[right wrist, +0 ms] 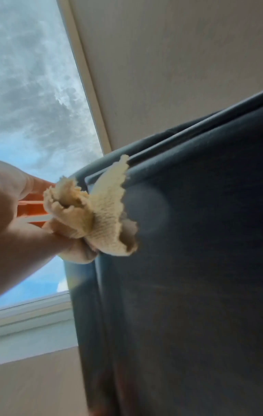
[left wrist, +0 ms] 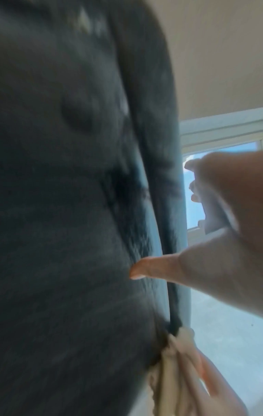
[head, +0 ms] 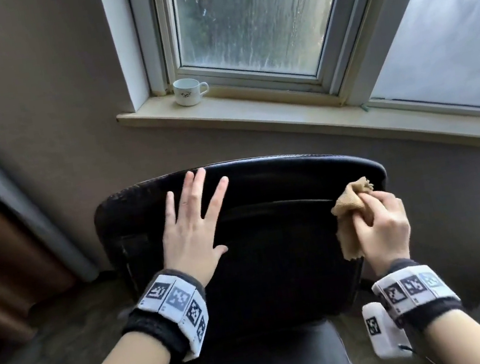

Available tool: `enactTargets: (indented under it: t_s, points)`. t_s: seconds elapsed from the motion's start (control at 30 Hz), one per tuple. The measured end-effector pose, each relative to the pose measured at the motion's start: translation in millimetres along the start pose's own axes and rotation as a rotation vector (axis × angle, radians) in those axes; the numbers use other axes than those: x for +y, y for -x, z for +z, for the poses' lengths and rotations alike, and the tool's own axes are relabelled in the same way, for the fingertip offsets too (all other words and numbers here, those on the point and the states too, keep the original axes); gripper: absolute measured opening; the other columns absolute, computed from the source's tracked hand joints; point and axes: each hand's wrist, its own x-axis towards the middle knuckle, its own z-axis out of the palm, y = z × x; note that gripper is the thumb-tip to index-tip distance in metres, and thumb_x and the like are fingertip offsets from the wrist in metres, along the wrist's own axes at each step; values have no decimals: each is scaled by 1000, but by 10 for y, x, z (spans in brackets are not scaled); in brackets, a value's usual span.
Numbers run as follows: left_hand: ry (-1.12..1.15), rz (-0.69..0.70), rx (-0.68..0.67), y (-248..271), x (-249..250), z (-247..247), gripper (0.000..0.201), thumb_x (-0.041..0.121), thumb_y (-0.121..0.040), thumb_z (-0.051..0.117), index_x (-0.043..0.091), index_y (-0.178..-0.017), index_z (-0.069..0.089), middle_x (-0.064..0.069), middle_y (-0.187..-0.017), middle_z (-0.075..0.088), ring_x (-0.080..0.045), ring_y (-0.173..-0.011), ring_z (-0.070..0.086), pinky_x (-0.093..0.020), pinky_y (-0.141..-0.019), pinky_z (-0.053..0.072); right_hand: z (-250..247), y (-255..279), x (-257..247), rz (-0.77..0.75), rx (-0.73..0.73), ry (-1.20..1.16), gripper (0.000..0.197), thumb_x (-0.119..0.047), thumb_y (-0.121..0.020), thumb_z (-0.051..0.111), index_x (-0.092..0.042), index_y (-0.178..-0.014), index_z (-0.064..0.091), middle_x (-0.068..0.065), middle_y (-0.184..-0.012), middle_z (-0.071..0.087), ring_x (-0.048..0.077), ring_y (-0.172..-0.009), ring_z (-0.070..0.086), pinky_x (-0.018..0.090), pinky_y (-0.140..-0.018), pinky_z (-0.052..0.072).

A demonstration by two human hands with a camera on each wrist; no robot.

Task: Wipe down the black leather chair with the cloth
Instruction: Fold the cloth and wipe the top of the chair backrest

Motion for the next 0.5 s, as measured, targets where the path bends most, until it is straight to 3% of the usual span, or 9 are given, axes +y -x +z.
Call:
enactTargets:
  t_s: [0.1, 0.23, 0.37, 0.5]
  points:
    - [-5, 7, -57, -86, 279, 148, 130, 43, -48, 88, 33, -144, 2, -7, -154, -5, -24, -143, -3, -46, -114, 6, 124, 43, 5, -29, -45, 1, 42, -21, -76, 46, 7, -98, 67, 25, -99, 65, 43, -85, 61, 28, -83, 37]
    - [-104, -27, -97, -90, 283, 205, 130, 38, -58, 84, 32, -143, -14, -6, -153, -18, -24, -142, -14, -45, -117, 5, 136, 94, 192, 42, -58, -12, 42, -21, -75, 46, 7, -98, 67, 24, -99, 66, 41, -88, 62, 27, -85, 38]
    - [-118, -48, -95, -103, 267, 207, 131, 37, -57, 85, 32, -143, -14, -5, -153, -15, -24, -143, -11, -46, -117, 9, 91, 121, 260, 132, -47, -22, 34, -11, -69, 56, 6, -97, 68, 23, -94, 66, 40, -88, 64, 27, -80, 39]
    - [-115, -68, -69, -83, 282, 220, 133, 35, -51, 88, 31, -145, -6, -6, -154, -7, -25, -143, -4, -46, -116, 13, -57, -67, 218, 169, 92, -22, 17, 5, -73, 67, 6, -89, 68, 25, -87, 65, 39, -81, 62, 26, -74, 38]
